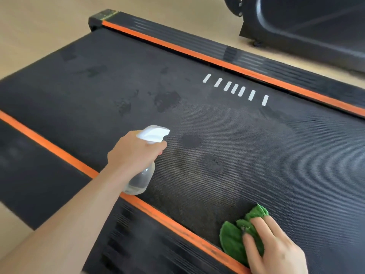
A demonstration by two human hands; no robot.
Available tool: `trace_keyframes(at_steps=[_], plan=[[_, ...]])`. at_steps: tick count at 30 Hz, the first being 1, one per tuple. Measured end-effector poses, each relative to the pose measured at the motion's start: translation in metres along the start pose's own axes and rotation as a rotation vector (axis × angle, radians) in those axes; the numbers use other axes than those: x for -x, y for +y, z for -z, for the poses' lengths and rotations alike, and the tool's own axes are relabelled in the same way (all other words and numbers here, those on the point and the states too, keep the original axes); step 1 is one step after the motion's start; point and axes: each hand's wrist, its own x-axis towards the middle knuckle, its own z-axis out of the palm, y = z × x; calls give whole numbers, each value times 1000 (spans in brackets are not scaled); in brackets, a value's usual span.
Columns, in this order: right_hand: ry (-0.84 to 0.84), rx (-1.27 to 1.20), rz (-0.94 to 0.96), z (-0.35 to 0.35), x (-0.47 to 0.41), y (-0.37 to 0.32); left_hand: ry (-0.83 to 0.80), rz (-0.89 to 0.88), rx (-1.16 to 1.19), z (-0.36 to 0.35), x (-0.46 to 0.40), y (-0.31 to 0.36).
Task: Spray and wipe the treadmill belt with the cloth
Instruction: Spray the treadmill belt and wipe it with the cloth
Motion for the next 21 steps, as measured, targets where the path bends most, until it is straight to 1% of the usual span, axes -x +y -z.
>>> trace_keyframes(at_steps=[2,6,9,12,16,18,19,21], plan=[[22,-10,10,0,0,-1,-2,33,78,6,-2,-4],[22,-10,21,2,0,-3,109,87,192,21,-12,-6],[30,7,24,2,0,-4,97,46,225,30,-16,-5],[18,-24,122,1,-16,-6,101,21,261,29,-15,-6],[-145,-16,419,-30,-64,-27,128,9,301,25,-17,-13],[-183,23,541,-57,-102,-40,124,-5,348,26,-19,-20],[-171,55,551,-71,-126,-47,126,-11,363,27,-21,-24],[-79,86,440,-95,-177,-61,125,-26,375,27,-24,-28]])
